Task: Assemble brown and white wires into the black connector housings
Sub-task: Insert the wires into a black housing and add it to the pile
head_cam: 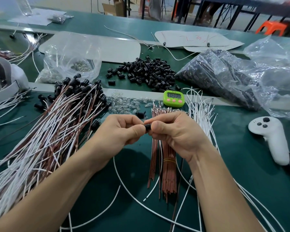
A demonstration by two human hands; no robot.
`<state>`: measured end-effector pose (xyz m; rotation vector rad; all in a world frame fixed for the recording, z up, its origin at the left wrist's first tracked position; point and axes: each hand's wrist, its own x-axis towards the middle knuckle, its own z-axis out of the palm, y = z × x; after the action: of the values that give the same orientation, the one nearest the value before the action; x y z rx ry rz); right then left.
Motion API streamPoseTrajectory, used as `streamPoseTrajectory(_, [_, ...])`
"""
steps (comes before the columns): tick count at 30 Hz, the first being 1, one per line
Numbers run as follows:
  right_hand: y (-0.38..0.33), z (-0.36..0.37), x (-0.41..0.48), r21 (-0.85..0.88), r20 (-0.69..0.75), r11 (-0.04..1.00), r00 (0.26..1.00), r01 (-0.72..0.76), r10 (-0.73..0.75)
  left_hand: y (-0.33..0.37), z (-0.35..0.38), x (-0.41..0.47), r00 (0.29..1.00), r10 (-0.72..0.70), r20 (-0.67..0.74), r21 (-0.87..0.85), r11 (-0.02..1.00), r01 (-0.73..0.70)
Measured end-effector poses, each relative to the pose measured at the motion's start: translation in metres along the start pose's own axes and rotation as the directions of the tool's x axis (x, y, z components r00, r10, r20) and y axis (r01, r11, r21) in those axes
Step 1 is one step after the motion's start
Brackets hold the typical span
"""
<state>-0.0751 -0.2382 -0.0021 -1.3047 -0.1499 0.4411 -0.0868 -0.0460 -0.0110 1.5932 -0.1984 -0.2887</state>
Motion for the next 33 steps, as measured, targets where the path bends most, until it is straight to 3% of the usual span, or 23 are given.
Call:
streamPoseTrajectory(14, [-0.005,0.002,-0.006,-0.060,0.063,0.998,0.998,-0.022,0.025,-0.003,-0.004,-0.002,0.999,-0.049,0.006,-0.125,0.991,0.049])
streamPoseTrajectory(23, [0.005,0.014,0.008,-0.044,-0.209,0.992,0.970,0.115,-0.122,-0.012,0.009,0.016,0.964,-0.077,-0.256,-0.145,0.989,0.040])
streamPoseTrajectory(25, [0.005,0.016,0.008,-0.036,-0.206,0.994,0.973,0.098,-0.104,-0.012,0.010,0.018,0.965,-0.073,-0.254,-0.147,0.989,0.036])
streamPoseTrajectory(30, [0.004,0.029,0.011,-0.065,-0.321,0.993,0.940,0.100,-0.116,-0.008,0.005,0.013,0.966,0.025,-0.256,0.045,0.999,-0.014])
streamPoseTrajectory(33, [-0.005,0.035,0.013,0.019,-0.430,0.996,0.900,0.089,-0.073,0.003,0.002,0.013,0.978,-0.024,-0.207,-0.012,1.000,0.022])
